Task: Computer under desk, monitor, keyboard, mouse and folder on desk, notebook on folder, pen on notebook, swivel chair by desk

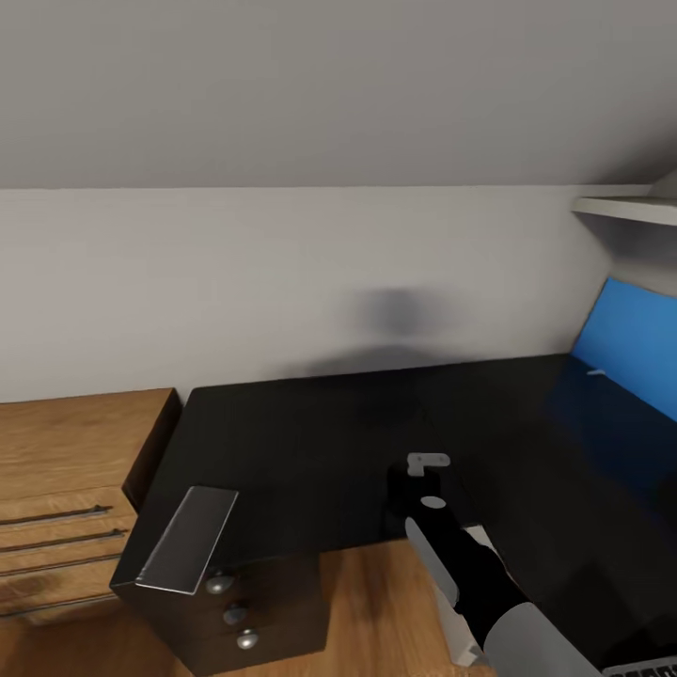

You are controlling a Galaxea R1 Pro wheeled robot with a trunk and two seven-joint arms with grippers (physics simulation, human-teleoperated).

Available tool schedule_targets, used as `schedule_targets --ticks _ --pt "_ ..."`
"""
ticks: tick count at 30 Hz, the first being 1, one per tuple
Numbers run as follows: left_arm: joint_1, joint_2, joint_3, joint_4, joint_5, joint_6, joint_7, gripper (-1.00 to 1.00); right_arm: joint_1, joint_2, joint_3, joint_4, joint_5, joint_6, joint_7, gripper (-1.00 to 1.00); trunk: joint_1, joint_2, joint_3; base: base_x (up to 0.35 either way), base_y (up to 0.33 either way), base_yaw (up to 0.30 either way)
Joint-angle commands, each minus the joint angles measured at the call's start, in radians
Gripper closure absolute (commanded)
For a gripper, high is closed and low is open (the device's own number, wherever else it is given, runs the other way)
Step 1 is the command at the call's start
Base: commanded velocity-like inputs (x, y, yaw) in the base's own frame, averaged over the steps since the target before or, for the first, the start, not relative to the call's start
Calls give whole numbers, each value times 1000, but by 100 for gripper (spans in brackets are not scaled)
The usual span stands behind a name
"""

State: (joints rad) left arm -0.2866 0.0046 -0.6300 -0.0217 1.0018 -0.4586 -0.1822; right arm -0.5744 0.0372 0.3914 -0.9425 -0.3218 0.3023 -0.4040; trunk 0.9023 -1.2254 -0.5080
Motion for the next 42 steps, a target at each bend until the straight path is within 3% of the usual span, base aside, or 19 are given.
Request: schedule_targets --ticks 1,14,25,32,39,42 --pt "0 0 -5 0 11 -2 -6 -100 -1 0 3 -1 -7 3 -8 100 0 -1 -1 0 0 -268" --pt "0 0 -5 0 11 -2 -6 -100 -1 0 3 -1 -6 3 -8 100 0 -1 6 0 0 -254" --pt "0 0 -5 0 11 -1 -6 -100 -1 -3 2 4 -5 2 -7 100 0 -1 7 -82 -97 -34" --pt "0 0 -5 0 11 -1 -6 -100 -1 -37 3 5 -7 0 -3 100 0 -1 7 -180 -205 -1" --pt "0 0 -5 0 11 -2 -6 -100 -1 -43 -1 7 -7 0 -8 100 0 -1 7 -29 -31 0" --pt "0 0 -5 0 11 -2 -6 -100 -1 -45 -32 8 -7 0 -48 100 0 -1 7 -3 -3 0"
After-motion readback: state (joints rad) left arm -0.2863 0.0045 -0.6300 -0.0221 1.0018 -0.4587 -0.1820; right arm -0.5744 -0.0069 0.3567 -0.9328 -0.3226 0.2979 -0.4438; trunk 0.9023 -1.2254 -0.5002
